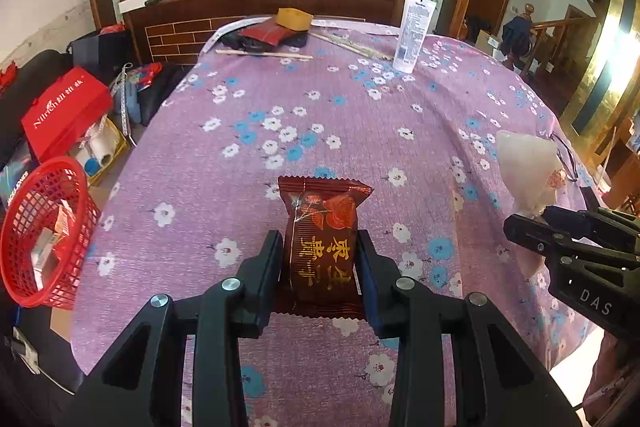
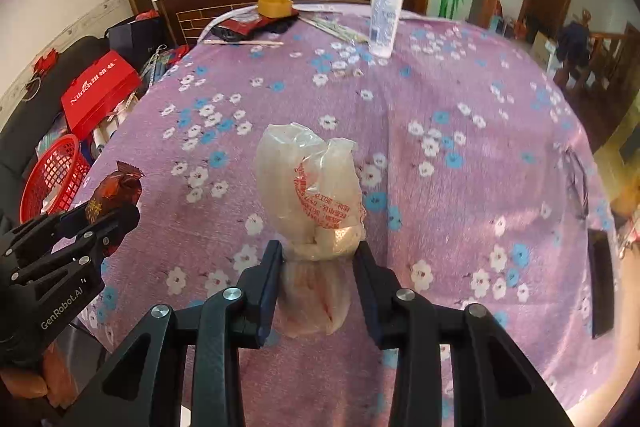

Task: Collect trash
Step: 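Carry the candy packet with the left gripper while the right carries the white bag to the basket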

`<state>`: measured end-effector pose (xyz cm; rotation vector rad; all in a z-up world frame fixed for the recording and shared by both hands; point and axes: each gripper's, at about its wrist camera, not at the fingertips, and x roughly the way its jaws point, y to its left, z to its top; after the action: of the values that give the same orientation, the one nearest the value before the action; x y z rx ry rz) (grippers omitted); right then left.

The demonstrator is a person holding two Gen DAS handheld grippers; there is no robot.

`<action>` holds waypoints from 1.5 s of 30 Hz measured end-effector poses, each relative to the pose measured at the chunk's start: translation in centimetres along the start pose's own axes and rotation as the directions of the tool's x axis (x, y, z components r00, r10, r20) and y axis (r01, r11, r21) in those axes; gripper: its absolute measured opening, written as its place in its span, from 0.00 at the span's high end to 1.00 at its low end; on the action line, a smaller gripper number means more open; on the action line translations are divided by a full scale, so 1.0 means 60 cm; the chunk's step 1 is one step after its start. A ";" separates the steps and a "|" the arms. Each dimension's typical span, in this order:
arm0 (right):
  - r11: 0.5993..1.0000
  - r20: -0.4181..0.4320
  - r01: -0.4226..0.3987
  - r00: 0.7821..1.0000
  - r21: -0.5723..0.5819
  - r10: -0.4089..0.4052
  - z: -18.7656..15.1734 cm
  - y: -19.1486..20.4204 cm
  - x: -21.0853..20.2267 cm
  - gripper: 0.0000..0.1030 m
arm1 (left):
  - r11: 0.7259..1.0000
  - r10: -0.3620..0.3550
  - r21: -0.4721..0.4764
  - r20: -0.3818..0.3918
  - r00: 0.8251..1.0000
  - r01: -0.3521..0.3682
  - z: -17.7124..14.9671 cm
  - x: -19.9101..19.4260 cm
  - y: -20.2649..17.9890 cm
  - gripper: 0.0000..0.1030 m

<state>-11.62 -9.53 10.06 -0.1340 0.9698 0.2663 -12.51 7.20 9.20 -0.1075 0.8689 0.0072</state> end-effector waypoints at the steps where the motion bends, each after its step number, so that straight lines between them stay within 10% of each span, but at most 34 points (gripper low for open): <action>1: 1.000 0.005 -0.003 1.000 -0.004 0.003 0.000 0.004 -0.003 0.62 | 1.000 0.003 0.000 0.004 1.000 -0.003 0.001 -0.002 0.001 0.66; 45: 0.992 0.046 -0.018 0.999 -0.123 0.024 0.048 0.081 0.010 0.62 | 0.994 0.085 -0.075 0.036 0.996 -0.082 0.013 -0.027 0.079 0.66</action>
<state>-10.38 -4.13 11.19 -0.2290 0.9085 0.3469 -13.20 12.03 10.50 -0.1392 0.8340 0.1190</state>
